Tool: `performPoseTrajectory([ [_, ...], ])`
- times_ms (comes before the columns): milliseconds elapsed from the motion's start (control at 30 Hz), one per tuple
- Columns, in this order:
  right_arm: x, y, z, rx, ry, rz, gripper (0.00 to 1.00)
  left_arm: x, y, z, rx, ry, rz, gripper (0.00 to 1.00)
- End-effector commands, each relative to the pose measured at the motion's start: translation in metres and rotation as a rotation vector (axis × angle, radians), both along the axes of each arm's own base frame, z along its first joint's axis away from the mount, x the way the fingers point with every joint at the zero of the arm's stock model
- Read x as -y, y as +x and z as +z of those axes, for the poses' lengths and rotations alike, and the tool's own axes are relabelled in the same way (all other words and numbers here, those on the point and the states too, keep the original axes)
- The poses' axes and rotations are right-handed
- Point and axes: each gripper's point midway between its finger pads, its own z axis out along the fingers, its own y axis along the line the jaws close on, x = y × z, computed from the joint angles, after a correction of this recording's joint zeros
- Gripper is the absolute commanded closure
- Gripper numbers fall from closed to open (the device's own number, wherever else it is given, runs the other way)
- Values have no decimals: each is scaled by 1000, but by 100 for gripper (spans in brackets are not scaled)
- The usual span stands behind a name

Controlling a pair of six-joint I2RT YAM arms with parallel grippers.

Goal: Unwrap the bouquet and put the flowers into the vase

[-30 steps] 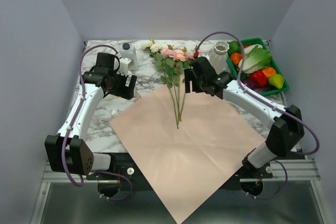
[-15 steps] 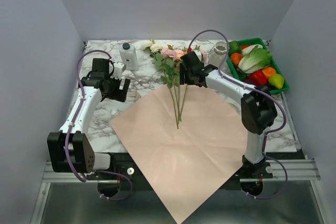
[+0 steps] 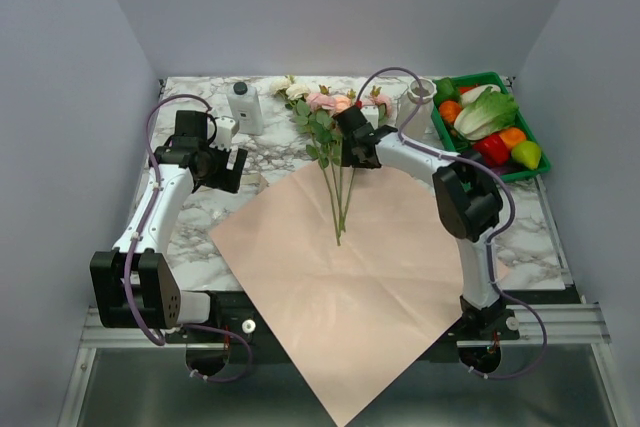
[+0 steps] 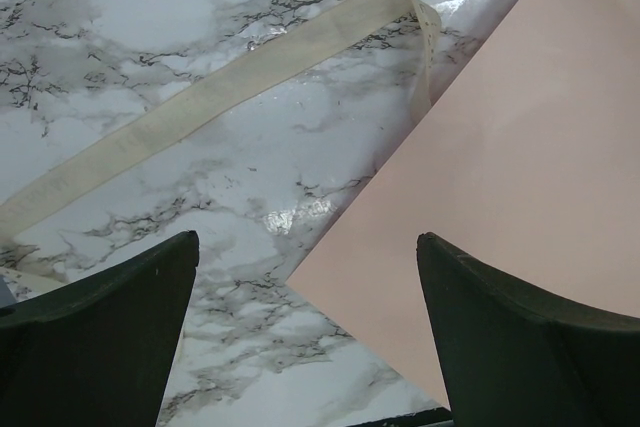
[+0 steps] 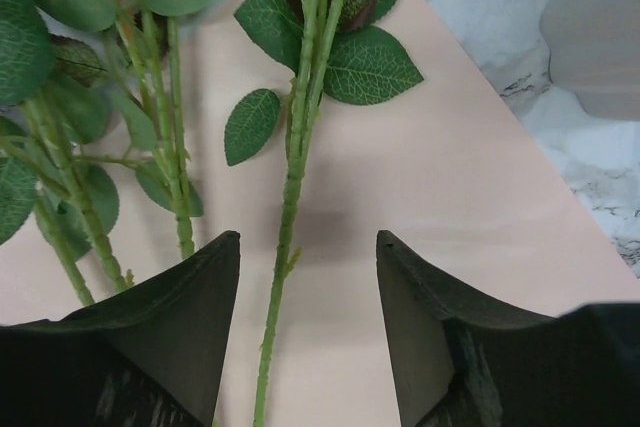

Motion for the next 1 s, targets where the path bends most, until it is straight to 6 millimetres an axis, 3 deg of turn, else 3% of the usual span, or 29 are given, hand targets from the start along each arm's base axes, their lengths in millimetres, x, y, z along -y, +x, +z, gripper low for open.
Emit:
performPoseTrajectory([
  [0, 6, -3, -10, -24, -32, -52, 36, -2, 2, -2, 13, 0, 3, 1],
  [233, 3, -1, -18, -33, -29, -46, 50, -3, 0, 0, 19, 4, 6, 1],
  [433, 2, -2, -33, -54, -34, -49, 54, -4, -8, -5, 17, 4, 17, 1],
  [600, 2, -3, -35, -51, -32, -54, 64, -6, -16, -6, 9, 6, 31, 1],
  [833, -3, 2, -8, 15, -16, -50, 87, -8, -28, -21, -25, 16, 46, 1],
  [967, -6, 6, 28, 101, 7, -43, 99, -8, -30, -21, -23, 5, 54, 1],
])
